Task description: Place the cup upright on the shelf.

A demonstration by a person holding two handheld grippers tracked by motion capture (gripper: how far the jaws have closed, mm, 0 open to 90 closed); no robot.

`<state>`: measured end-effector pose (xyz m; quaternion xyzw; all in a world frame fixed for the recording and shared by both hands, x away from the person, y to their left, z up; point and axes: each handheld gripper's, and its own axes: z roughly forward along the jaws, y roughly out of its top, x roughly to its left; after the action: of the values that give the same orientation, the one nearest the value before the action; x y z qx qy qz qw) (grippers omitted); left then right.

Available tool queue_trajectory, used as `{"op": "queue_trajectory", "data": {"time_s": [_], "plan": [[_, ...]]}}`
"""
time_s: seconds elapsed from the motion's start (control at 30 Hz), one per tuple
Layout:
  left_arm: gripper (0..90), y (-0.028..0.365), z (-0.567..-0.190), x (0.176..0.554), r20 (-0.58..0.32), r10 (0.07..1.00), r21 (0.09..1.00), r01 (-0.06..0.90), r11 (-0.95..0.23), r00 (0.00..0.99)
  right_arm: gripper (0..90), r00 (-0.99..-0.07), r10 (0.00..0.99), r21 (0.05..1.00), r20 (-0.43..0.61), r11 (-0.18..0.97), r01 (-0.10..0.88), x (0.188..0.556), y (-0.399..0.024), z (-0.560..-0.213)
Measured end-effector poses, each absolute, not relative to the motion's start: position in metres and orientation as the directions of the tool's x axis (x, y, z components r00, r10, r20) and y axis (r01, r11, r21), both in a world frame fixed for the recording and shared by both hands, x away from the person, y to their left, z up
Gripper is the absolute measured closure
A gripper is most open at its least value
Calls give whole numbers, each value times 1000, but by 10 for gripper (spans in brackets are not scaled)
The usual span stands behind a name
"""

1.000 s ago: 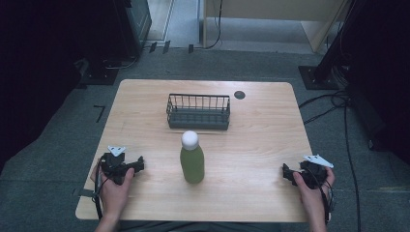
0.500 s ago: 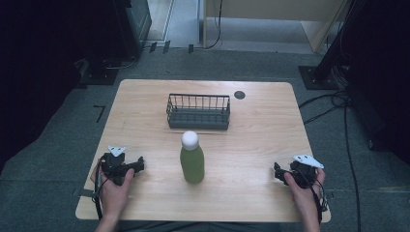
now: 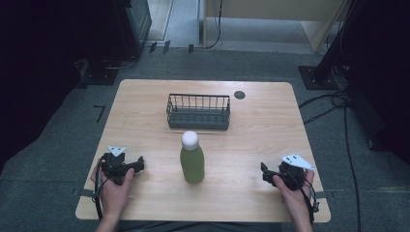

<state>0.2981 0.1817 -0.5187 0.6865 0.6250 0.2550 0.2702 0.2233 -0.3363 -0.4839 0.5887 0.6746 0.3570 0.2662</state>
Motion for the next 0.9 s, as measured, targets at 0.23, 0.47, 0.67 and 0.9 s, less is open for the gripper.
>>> {"op": "queue_trajectory", "data": {"time_s": [0.23, 0.47, 0.67, 0.9], "plan": [[0, 182, -519, 298, 12, 996, 690, 720, -72, 88, 128, -237, 968, 812, 78, 77, 579, 220, -315, -471], [0, 182, -519, 298, 12, 996, 690, 720, -72, 88, 130, -305, 948, 816, 91, 104, 568, 221, -295, -464], [0, 182, -519, 298, 12, 996, 690, 720, -72, 88, 131, -355, 930, 823, 93, 129, 553, 222, -278, -458], [0, 182, -519, 298, 12, 996, 690, 720, -72, 88, 131, -403, 909, 829, 108, 142, 541, 220, -261, -452]]}}
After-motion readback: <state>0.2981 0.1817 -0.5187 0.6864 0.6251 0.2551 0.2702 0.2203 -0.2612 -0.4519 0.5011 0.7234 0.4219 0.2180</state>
